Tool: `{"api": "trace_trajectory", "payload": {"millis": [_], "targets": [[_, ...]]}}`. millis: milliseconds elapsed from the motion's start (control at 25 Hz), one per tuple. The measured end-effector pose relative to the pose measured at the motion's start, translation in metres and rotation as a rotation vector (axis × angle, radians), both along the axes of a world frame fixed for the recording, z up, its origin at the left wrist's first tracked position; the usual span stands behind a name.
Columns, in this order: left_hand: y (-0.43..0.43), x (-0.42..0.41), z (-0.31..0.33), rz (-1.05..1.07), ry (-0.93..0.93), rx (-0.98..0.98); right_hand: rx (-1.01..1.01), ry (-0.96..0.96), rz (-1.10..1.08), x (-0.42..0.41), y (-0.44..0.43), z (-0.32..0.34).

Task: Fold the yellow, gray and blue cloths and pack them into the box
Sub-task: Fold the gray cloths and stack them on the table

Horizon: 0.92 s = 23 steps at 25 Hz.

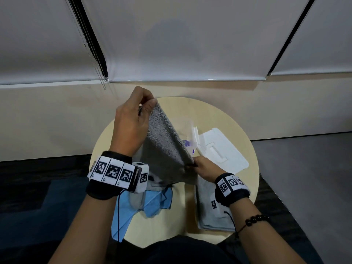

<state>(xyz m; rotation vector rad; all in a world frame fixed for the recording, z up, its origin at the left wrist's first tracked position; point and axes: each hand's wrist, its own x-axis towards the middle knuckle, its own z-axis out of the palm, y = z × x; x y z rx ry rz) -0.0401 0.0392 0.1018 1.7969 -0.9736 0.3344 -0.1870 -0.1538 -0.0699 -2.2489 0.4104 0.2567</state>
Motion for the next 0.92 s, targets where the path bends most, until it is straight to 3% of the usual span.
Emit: {"api": "trace_trajectory", "payload": {"millis": [240, 400, 480, 600, 640, 680, 800, 920], "targets": [[0.004, 0.003, -0.001, -0.042, 0.1, -0.03, -0.028, 0.017, -0.123, -0.004, 0.0, -0.024], [0.009, 0.001, 0.002, -0.151, 0.188, -0.022, -0.222, -0.076, -0.242, 0.006, 0.002, -0.009], [0.01, -0.003, 0.005, -0.202, 0.221, -0.022, -0.002, -0.088, -0.344, 0.007, 0.004, 0.006], [0.011, -0.013, 0.01, -0.309, 0.282, -0.044, 0.683, -0.063, -0.573, 0.007, 0.007, 0.021], [0.011, -0.017, 0.011, -0.362, 0.301, -0.034, 0.804, -0.05, -0.643, 0.008, 0.007, 0.022], [0.011, -0.02, 0.011, -0.424, 0.318, -0.01, 0.856, -0.044, -0.7, 0.01, 0.01, 0.023], [0.008, -0.027, 0.004, -0.579, 0.393, 0.082, 0.731, -0.155, -0.739, 0.021, 0.016, 0.021], [0.0, -0.023, -0.013, -0.529, 0.452, 0.095, 0.711, -0.262, -0.667, 0.026, 0.016, 0.031]]}}
